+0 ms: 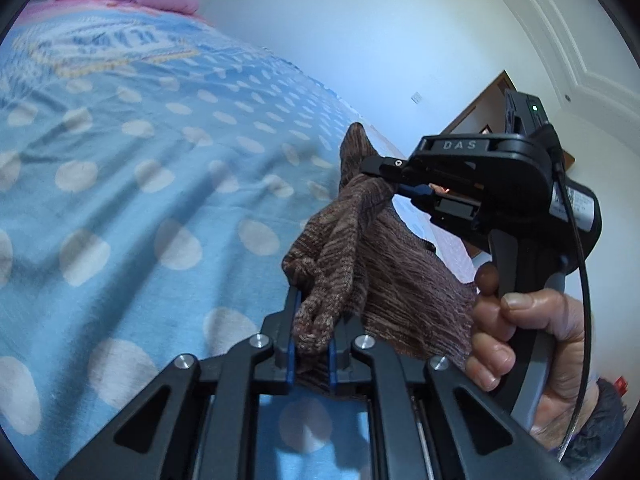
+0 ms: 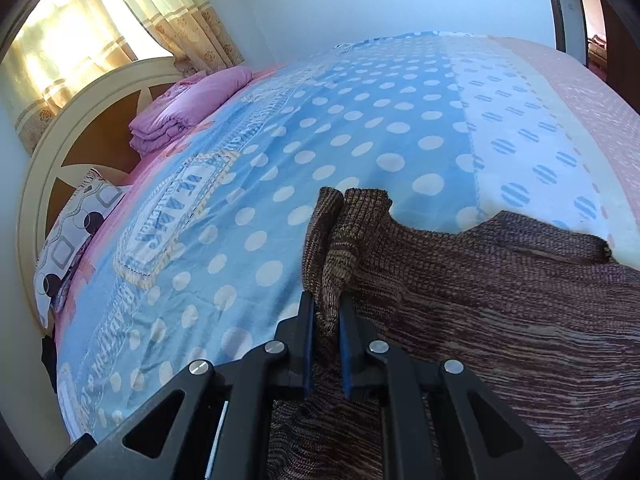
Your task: Fold small clothes
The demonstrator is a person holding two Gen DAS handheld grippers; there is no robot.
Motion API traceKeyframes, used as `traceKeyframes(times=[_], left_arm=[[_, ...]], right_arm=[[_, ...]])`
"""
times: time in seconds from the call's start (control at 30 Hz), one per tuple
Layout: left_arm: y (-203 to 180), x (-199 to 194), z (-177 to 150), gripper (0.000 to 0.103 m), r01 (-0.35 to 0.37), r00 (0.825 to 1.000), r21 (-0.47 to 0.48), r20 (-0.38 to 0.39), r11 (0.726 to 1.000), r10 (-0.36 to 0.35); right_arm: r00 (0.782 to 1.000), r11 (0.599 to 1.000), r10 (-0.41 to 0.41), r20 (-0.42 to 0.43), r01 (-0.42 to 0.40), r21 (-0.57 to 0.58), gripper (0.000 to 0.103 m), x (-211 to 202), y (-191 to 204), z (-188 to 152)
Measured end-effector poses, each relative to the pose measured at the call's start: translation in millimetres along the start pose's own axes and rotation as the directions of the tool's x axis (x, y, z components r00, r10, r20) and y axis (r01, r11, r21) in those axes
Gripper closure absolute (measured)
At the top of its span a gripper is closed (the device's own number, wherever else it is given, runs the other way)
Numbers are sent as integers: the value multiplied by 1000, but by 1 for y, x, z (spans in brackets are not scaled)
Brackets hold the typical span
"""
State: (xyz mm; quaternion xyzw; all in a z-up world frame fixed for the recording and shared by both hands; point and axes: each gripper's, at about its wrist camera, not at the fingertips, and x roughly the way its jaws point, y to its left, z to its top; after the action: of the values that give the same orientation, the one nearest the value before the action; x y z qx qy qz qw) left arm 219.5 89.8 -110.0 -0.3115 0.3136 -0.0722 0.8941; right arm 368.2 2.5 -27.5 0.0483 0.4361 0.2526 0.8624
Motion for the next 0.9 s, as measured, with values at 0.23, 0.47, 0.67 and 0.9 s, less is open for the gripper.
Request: traceKeyframes(times=[0.23, 0.47, 0.67, 0.9], left_arm=[[-53, -9, -1, 94, -4, 1000, 253, 23, 967, -2], [-107, 2, -10, 94, 75, 997, 390, -25, 918, -71], [-146, 24, -25, 95, 140, 990, 442, -90, 886, -112], [-190, 44, -50, 95, 216, 976, 506, -148, 835, -162]], right_arm=[[999, 1000, -22, 41, 21, 17, 93, -29, -22, 3], [996, 997, -50, 74, 45, 62, 93, -63, -64, 4], [991, 993, -91, 94, 83, 87, 94, -90, -108, -1], [984, 985, -138, 117, 123, 120, 94, -128, -163, -13]])
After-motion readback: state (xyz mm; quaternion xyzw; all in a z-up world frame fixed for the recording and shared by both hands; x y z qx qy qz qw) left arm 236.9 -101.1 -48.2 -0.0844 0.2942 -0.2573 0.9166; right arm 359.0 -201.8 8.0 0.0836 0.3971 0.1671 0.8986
